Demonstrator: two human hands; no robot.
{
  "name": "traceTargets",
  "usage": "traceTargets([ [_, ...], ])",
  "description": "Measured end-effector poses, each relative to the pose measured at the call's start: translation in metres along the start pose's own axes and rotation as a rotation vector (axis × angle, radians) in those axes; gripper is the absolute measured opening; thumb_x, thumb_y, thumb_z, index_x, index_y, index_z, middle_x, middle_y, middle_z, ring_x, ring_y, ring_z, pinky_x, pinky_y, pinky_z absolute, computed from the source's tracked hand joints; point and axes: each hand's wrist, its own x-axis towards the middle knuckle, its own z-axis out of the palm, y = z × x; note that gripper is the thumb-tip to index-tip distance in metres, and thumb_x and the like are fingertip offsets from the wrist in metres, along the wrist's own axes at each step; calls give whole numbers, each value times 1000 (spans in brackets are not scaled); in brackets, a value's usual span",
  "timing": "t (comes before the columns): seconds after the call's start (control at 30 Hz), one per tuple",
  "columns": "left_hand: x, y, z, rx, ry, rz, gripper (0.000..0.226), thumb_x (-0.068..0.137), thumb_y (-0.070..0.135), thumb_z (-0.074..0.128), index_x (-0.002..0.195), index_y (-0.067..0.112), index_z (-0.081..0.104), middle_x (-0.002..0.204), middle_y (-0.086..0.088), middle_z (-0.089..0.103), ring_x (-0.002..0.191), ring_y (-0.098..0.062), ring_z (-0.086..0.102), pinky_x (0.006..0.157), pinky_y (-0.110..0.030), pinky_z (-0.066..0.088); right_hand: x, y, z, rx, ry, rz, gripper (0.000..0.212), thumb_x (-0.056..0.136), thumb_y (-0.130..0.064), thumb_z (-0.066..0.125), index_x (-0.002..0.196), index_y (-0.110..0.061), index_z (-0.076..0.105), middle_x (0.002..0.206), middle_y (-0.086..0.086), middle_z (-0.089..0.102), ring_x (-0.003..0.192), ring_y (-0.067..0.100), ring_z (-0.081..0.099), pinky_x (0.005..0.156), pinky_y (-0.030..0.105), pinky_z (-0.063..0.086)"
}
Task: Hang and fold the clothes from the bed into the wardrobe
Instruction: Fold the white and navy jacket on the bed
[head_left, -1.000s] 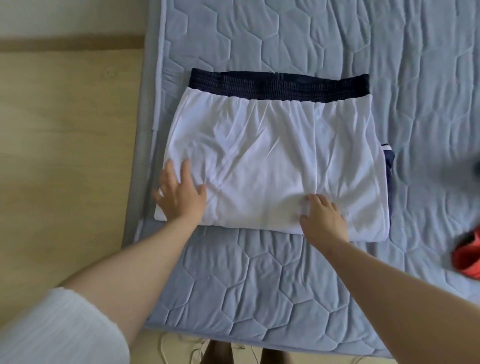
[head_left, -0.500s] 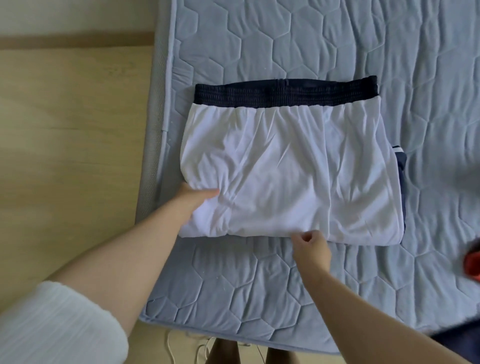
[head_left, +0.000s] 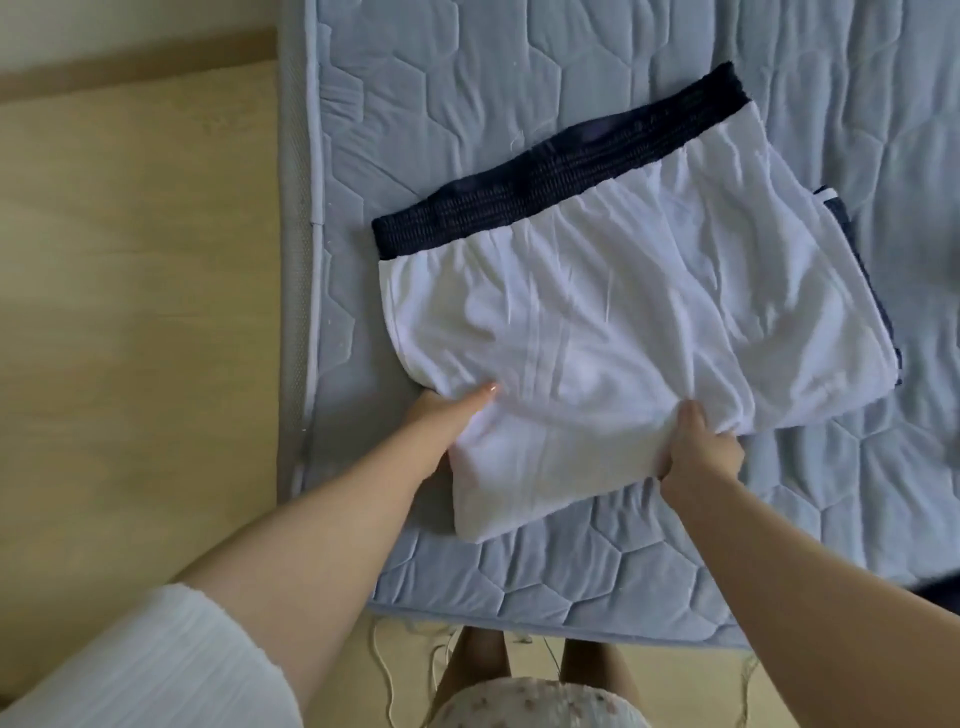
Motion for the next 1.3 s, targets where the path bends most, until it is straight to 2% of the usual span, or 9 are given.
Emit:
traceTargets([
  [0.1, -7, 5, 2, -177, 198, 123, 61, 75, 42, 73, 121, 16, 43, 122, 0, 51, 99, -17, 53, 84, -30, 41, 16, 10, -41, -133, 62, -58, 47, 91, -32, 51, 131, -7, 48, 123, 18, 54, 109, 38, 53, 84, 39, 43],
  [0.27, -14, 39, 18, 279, 366, 418, 88, 74, 48, 70, 144, 17, 25, 143, -7, 38, 128, -27, 41, 103, -43, 37, 25, 26, -95, -248, 149, -127, 32, 90, -22, 52, 113, -1, 56, 104, 25, 59, 100, 43, 55, 81, 43, 42],
  [0.43, -18, 96, 73, 776, 148, 748, 92, 73, 57, 65, 145, 28, 14, 149, 1, 22, 133, -23, 31, 107, -47, 23, 41, 20, -99, -153, 92, -66, 33, 87, -20, 51, 115, -4, 55, 107, 20, 59, 99, 39, 56, 80, 40, 45],
  [0.57, -11, 126, 97, 1098, -114, 708, 105, 73, 53, 69, 141, 49, -11, 155, 5, -3, 138, -30, 15, 110, -55, 17, 45, 26, -102, 24, 5, -59, 35, 86, -19, 59, 118, -8, 52, 97, 9, 53, 84, 28, 51, 74, 33, 40],
  [0.73, -6, 152, 93, 909, -194, 839, 78, 77, 24, 74, 142, 29, 31, 133, -4, 50, 120, -27, 47, 100, -36, 36, 55, 32, -108, 41, -42, -96, 10, 87, -17, 54, 95, -12, 53, 75, 1, 52, 78, 25, 51, 71, 34, 43],
  [0.87, 0, 167, 90, 775, -160, 833, 51, 78, 16, 71, 125, 24, 53, 115, -4, 59, 107, -25, 55, 90, -30, 44, 59, 27, -103, 112, -67, -141, 8, 87, -14, 49, 82, -7, 50, 70, 7, 45, 72, 22, 44, 64, 32, 36],
  [1.0, 11, 166, 99, 876, 160, 748, 60, 81, 21, 60, 133, 39, 35, 135, -7, 37, 118, -33, 43, 102, -44, 38, 54, 26, -94, 290, -73, -145, 6, 87, -9, 49, 91, -9, 52, 74, 4, 50, 75, 23, 49, 65, 31, 41],
  [1.17, 10, 154, 93, 842, -125, 565, 108, 67, 37, 80, 147, 23, 9, 148, -7, 25, 134, -27, 30, 110, -44, 29, 48, 42, -91, 353, -186, 1, 22, 87, -17, 61, 104, -13, 48, 86, 3, 57, 72, 18, 58, 54, 28, 46],
  [1.3, 2, 140, 93, 849, -290, 473, 85, 68, 28, 82, 135, 10, 33, 124, -1, 48, 119, -21, 46, 94, -32, 41, 55, 46, -92, 313, -160, 46, 8, 90, -19, 55, 89, -11, 53, 83, 6, 57, 70, 21, 57, 72, 38, 50],
])
